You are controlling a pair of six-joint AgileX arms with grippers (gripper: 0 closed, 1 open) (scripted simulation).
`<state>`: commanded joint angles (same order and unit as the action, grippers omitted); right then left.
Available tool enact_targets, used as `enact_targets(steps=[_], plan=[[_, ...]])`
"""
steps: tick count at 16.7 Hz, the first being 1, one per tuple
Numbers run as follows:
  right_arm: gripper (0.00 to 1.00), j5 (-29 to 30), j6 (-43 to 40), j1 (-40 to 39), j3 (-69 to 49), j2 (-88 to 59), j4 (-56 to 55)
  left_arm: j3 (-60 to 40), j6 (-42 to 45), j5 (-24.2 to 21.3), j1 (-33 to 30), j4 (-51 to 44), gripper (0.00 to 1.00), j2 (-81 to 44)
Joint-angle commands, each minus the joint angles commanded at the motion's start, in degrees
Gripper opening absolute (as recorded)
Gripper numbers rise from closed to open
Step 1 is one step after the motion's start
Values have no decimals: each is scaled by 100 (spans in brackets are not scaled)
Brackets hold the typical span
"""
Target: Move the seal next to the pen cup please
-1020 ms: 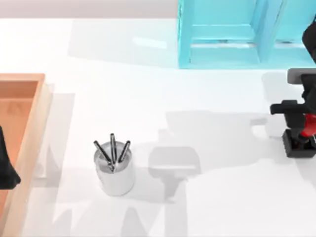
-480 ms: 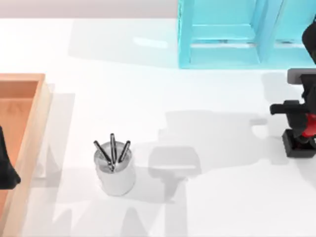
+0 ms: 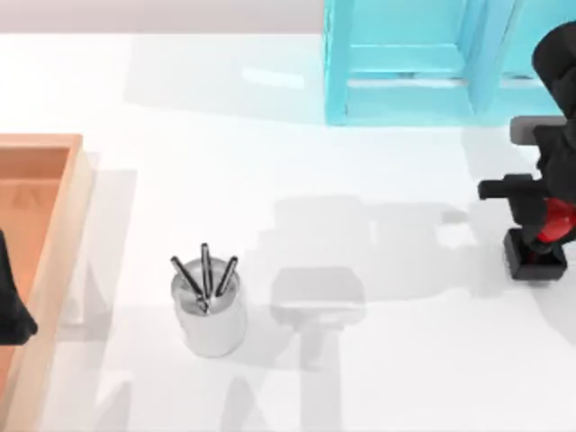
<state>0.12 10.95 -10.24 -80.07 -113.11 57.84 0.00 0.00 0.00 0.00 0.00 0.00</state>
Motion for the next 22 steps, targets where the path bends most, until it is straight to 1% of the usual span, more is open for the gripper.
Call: enact_targets(steps=[3, 8, 11, 13, 18, 20, 22], plan=[[0, 1, 423, -400, -941, -254, 806, 0, 0, 0, 0, 0, 100, 0], [0, -5, 1269, -1217, -3089, -616, 2386, 0, 0, 0, 0, 0, 100, 0], [0, 0, 1649, -1603, -3840, -691, 3048, 0, 0, 0, 0, 0, 100, 0], [0, 5, 1765, -1715, -4035, -712, 3229, 0, 0, 0, 0, 0, 100, 0], [0, 2, 1789, -1712, -4030, -691, 3212, 0, 0, 0, 0, 0, 100, 0], [0, 87, 1977, -1920, -4005, -732, 3094, 0, 0, 0, 0, 0, 100, 0], [0, 230, 2335, -2300, -3957, -798, 2890, 0, 0, 0, 0, 0, 100, 0]])
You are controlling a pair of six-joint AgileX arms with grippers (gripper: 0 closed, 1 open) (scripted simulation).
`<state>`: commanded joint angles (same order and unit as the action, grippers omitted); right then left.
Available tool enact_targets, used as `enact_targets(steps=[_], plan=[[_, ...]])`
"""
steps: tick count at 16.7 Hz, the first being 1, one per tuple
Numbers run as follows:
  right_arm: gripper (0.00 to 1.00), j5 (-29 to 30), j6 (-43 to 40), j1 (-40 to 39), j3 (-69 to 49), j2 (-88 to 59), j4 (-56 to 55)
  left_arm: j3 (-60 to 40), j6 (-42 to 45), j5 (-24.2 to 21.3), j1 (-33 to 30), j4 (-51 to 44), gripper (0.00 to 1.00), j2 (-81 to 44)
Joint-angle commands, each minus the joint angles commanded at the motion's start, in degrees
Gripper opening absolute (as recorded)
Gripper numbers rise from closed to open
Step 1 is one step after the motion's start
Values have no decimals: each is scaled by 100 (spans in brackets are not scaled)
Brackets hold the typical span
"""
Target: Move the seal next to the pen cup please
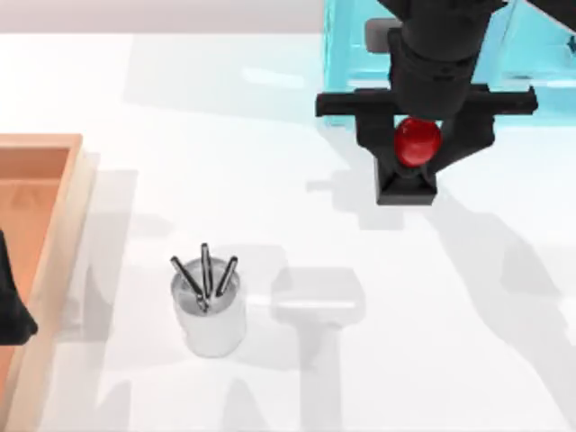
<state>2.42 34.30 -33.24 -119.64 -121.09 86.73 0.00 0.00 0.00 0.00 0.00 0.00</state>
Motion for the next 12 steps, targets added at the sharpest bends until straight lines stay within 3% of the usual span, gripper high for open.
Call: enact_targets(steps=[7, 12], plan=[[0, 581, 1448, -1488, 265, -217, -881, 0, 0, 0, 0, 0, 100, 0], [0, 612, 1557, -1574, 274, -201, -951, 0, 0, 0, 0, 0, 100, 0]])
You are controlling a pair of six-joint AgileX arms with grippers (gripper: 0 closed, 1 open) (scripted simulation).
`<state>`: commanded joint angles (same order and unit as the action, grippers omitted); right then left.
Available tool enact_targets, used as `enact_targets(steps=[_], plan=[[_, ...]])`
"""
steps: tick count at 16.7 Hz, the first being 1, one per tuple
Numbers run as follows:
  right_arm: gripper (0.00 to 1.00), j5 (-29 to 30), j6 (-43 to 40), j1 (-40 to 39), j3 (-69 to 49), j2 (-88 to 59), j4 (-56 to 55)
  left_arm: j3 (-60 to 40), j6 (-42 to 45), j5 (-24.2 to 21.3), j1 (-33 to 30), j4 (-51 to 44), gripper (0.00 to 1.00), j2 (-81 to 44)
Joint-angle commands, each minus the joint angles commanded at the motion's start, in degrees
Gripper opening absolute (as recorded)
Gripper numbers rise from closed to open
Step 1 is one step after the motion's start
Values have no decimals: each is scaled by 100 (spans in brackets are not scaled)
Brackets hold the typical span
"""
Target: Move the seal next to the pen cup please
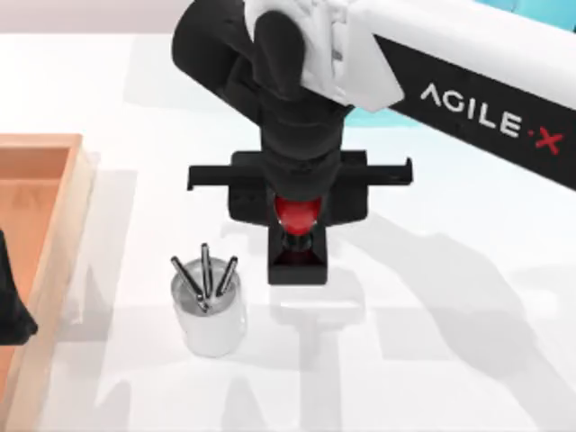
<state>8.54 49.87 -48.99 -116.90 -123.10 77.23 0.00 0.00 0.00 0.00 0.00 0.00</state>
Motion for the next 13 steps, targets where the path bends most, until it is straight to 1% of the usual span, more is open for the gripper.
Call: enact_targets(steps=[10, 13], plan=[[0, 20, -16, -8, 369, -11, -360, 0, 0, 0, 0, 0, 100, 0], [23, 20, -16, -8, 369, -11, -360, 0, 0, 0, 0, 0, 100, 0]])
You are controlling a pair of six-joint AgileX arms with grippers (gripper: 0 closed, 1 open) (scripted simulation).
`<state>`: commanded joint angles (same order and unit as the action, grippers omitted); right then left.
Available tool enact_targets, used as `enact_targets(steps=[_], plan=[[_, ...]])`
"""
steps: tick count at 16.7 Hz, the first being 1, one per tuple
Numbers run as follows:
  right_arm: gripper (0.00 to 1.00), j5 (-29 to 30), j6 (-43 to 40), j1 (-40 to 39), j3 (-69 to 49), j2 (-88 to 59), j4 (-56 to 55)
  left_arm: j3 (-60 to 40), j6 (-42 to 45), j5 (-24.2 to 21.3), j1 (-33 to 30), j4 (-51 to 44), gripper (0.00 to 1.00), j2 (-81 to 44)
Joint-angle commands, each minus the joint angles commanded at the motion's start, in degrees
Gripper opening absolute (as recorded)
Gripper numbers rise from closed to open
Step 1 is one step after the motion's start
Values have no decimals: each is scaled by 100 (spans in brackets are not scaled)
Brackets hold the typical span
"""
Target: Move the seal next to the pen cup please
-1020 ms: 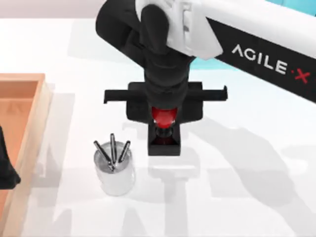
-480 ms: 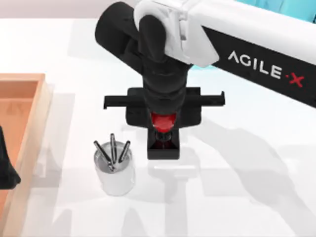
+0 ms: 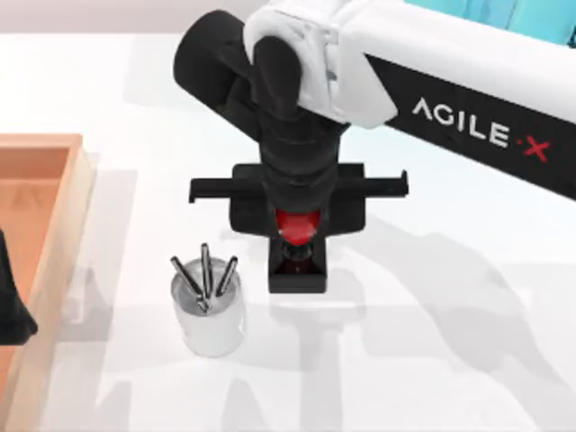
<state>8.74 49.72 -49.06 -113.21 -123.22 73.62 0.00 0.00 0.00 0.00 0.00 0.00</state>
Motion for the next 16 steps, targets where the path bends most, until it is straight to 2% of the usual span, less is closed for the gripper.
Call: enact_targets(steps=[10, 16], plan=[[98, 0, 0, 0, 0, 0, 0, 0, 0, 0, 0, 0, 100, 0], [100, 0, 0, 0, 0, 0, 0, 0, 0, 0, 0, 0, 100, 0]])
